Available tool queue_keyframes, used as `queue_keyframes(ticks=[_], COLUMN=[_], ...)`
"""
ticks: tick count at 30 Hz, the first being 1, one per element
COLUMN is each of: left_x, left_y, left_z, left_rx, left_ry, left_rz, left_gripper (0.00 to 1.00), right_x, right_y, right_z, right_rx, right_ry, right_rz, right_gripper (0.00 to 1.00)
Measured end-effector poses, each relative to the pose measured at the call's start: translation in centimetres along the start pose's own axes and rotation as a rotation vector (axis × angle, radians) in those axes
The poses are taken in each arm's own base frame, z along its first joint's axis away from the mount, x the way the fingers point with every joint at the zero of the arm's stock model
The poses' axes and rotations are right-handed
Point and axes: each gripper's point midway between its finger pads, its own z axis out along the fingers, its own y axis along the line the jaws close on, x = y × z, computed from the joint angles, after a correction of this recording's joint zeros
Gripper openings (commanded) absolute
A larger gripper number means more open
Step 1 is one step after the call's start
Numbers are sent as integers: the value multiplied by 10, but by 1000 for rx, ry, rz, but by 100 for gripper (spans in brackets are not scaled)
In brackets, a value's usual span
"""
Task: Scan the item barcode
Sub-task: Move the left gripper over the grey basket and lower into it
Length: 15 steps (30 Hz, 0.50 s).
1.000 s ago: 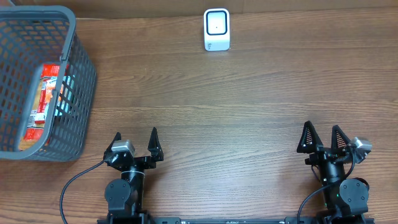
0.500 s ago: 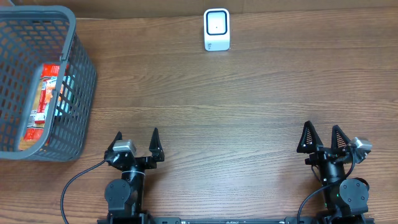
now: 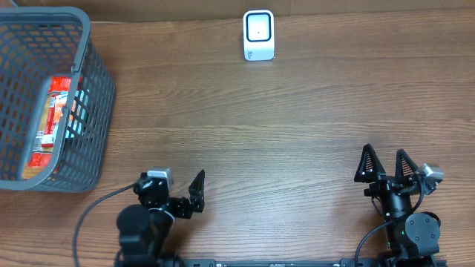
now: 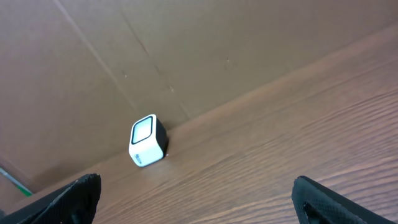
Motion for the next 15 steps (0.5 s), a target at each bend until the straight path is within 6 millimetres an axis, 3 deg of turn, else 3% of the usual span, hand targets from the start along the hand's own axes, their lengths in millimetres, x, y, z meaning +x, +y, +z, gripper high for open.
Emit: queue_keyframes(ticks=[5, 9, 12, 15], left_x=[-72, -105, -130, -164], left_y=[-33, -54, -61, -61], left_z=[-49, -83, -96, -95], left_rx=[71, 110, 114, 95], left_ry=[34, 237, 372, 427], left_rz=[27, 37, 56, 73], left_gripper=[99, 100, 100, 100], right_x=[0, 0, 0, 0], right_y=[0, 0, 0, 0], right_z=[0, 0, 0, 0], right_rx=[0, 0, 1, 0], right_ry=[1, 0, 0, 1], right_rz=[0, 0, 0, 0], right_gripper=[100, 100, 100, 100])
